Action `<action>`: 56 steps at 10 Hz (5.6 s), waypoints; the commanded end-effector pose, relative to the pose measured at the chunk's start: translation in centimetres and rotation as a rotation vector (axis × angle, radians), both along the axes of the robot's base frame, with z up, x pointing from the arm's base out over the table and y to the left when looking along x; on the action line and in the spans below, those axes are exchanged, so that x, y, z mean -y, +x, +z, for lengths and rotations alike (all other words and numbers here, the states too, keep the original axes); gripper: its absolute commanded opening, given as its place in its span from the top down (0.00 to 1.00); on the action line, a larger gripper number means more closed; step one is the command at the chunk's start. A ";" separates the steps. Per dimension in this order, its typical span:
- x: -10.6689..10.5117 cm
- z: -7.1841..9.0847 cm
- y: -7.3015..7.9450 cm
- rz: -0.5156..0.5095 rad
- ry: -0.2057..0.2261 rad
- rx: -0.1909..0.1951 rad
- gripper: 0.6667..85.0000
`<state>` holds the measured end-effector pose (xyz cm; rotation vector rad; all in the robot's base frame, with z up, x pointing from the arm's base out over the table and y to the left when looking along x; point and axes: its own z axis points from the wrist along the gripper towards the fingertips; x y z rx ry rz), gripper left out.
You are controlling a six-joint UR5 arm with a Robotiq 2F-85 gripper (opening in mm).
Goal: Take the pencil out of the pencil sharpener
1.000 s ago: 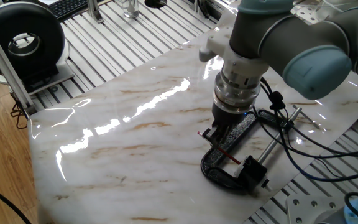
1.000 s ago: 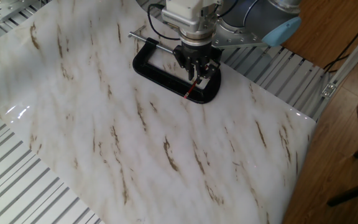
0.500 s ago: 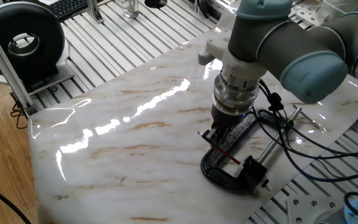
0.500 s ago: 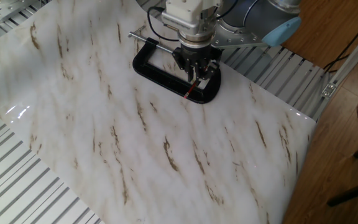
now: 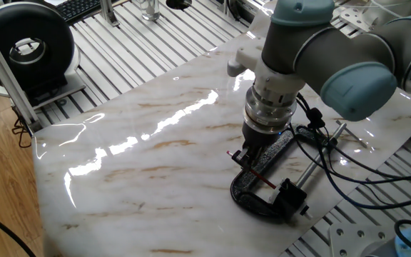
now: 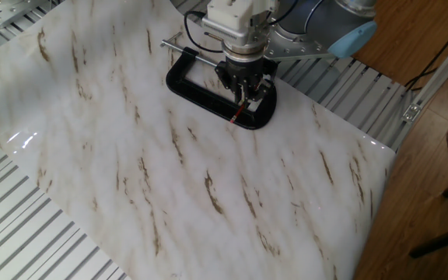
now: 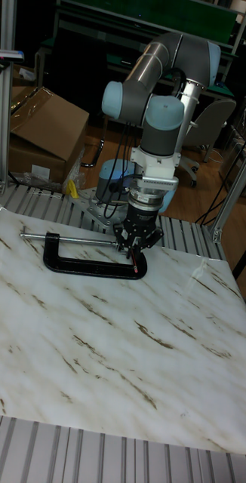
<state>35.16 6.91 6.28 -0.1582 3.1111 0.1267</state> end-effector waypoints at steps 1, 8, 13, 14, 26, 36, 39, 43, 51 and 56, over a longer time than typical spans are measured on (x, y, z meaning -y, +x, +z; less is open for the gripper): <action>-0.6 0.0 0.2 -0.013 0.023 0.007 0.69; -0.8 -0.1 0.9 -0.031 0.024 0.033 0.81; 0.0 0.1 1.7 -0.028 0.009 0.061 0.97; -0.4 0.3 1.9 -0.036 0.006 0.064 0.99; -2.4 2.3 8.5 0.014 -0.004 0.160 1.00; 2.6 1.6 3.9 0.338 -0.174 -0.081 1.00; 1.8 1.6 3.5 0.255 -0.140 -0.091 1.00; 2.2 1.6 6.9 0.249 -0.175 0.036 1.00; 1.7 -1.6 12.5 0.108 -0.134 0.028 1.00; 1.5 -1.6 13.1 0.033 -0.124 0.048 1.00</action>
